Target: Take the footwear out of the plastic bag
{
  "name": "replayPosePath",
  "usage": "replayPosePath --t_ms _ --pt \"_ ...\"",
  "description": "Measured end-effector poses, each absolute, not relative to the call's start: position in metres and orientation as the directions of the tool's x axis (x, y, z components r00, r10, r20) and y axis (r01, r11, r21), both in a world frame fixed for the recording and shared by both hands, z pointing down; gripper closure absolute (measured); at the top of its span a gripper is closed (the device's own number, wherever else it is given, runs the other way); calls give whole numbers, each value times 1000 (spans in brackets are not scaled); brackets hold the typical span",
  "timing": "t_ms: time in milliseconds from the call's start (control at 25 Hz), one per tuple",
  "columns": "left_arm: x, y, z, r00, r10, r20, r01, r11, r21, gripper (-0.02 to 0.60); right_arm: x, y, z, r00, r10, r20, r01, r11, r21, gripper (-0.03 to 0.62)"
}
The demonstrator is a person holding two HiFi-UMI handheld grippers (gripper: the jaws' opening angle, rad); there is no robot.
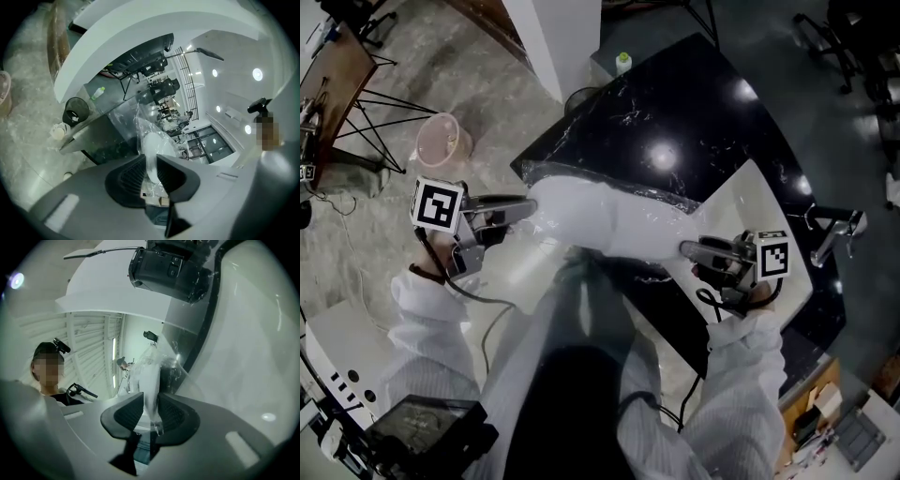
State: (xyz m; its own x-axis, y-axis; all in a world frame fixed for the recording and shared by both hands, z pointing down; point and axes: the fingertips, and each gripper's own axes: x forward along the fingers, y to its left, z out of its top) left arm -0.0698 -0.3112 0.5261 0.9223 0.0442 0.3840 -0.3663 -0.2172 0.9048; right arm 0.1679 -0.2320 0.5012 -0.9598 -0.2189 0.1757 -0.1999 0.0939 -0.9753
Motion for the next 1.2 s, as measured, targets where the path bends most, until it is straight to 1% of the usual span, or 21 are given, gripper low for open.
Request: replayPosePath --t_ms 120,200,240,360,440,560,680,760,840,960,1080,1120,1200 --pt "-69 -308 508 936 22 352 -341 -190 921 525 170 -227 482 -966 -228 123 -157 139 -978 493" --pt "-68 -304 487 953 11 304 -297 -185 937 528 170 -222 460 -968 -236 81 -126 183 -975 493" --pt "-67 -302 475 960 9 280 -273 -198 942 529 169 -219 448 -969 -240 62 -114 210 -971 493" --pt "-70 -300 439 969 10 245 -230 -315 921 529 165 -213 408 -971 -240 19 -93 301 -949 490" --pt "-75 -297 417 974 2 225 -209 -365 907 529 163 -210 382 -973 -231 7 -93 363 -927 487" --pt "-78 -291 382 983 -24 180 -175 -396 902 529 156 -203 344 -977 -214 -4 -98 462 -882 480" --pt "-76 -289 353 988 -51 144 -152 -425 892 528 147 -200 316 -980 -199 -21 -93 545 -833 445" --pt "-78 -288 342 990 -65 124 -140 -452 881 528 144 -200 303 -980 -195 -29 -92 582 -808 436" --pt "-78 -286 332 991 -82 108 -134 -471 872 526 143 -200 295 -979 -202 -23 -106 600 -793 434" --pt "-79 -282 325 991 -100 84 -122 -485 866 526 144 -205 294 -972 -234 -26 -119 584 -803 447" --pt "-82 -278 316 994 -98 38 -82 -501 861 528 151 -212 302 -958 -284 -33 -131 539 -832 489" --pt "-84 -276 315 995 -96 33 -77 -513 855 528 153 -213 304 -954 -297 -31 -136 524 -841 512" --pt "-89 -274 319 995 -90 48 -89 -542 836 529 155 -211 307 -952 -306 -28 -139 509 -849 517"
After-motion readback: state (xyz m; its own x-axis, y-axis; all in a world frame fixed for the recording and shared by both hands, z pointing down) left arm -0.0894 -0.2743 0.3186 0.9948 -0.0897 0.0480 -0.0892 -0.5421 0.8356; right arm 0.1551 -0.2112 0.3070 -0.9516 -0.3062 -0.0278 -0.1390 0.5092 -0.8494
